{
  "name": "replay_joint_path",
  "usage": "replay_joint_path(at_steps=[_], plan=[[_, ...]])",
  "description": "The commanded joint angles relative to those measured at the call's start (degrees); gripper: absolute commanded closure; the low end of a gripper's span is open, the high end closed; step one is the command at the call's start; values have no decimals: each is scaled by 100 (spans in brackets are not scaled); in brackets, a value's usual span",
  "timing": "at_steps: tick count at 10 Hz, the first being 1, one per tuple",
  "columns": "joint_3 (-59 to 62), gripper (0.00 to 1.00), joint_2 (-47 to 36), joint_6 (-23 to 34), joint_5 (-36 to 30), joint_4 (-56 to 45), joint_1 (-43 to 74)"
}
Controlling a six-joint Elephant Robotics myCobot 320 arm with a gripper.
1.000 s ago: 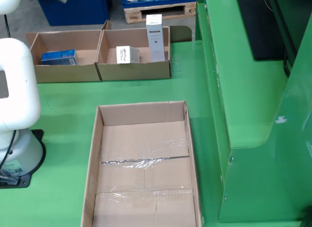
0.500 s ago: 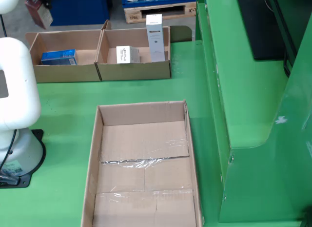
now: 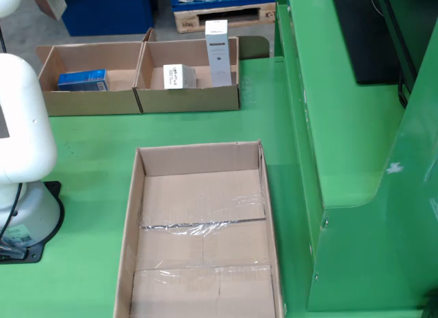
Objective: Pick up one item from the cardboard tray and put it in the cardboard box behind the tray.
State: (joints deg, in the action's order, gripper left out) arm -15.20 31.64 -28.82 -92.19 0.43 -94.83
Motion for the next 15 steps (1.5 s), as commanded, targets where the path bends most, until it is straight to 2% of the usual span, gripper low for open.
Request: replay_joint_path(at_steps=[1,5,15], plan=[[-3675,100,-104,303,-355,2046,456],[-4073,100,280,479,-836,2749,899],[-4073,100,280,479,-836,2749,899]])
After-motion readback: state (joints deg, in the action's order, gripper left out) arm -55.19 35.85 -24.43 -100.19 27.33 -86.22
